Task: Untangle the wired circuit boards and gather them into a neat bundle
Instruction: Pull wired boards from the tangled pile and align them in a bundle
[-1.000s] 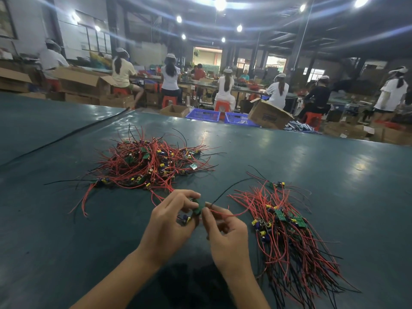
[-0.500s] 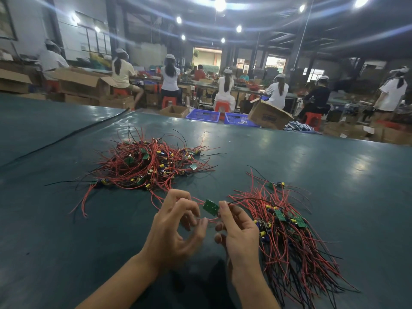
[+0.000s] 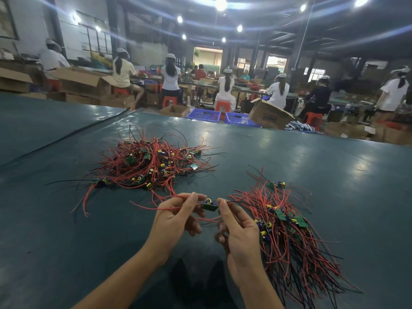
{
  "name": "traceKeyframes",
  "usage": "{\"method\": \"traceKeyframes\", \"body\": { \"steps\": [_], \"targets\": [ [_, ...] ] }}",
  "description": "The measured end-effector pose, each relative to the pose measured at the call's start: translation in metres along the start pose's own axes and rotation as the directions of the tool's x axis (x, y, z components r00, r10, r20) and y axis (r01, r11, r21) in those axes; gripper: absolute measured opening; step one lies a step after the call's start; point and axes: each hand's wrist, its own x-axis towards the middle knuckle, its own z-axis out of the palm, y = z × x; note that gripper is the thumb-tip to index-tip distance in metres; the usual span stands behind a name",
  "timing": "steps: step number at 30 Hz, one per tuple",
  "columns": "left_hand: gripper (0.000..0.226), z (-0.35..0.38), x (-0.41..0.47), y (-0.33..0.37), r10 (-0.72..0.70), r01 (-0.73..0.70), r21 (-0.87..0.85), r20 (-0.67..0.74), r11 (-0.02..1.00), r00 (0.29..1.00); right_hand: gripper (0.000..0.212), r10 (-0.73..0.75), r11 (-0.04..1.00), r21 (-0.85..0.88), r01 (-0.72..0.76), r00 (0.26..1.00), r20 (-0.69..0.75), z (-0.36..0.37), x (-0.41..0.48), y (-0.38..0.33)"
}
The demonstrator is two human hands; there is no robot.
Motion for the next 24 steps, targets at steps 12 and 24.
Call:
{"method": "traceKeyframes", "body": {
  "steps": [12, 24],
  "targets": [
    [0.051, 0.0025, -0.0012, -0.0003, -0.173, 0.173, -0.028, 0.017, 0.984, 0.985, 0.022, 0.005, 0.995, -0.095, -0.006, 1.0, -0.004, 0.0013, -0.0011, 0.0054],
    [0.023, 0.0055, -0.0052, -0.0035, -0.203, 0.183, 0.129, 0.161, 0.975, 0.966, 0.017, 0.086, 0.993, -0.079, -0.092, 0.993, -0.078, -0.0006, -0.0012, 0.0044]
  ]
}}
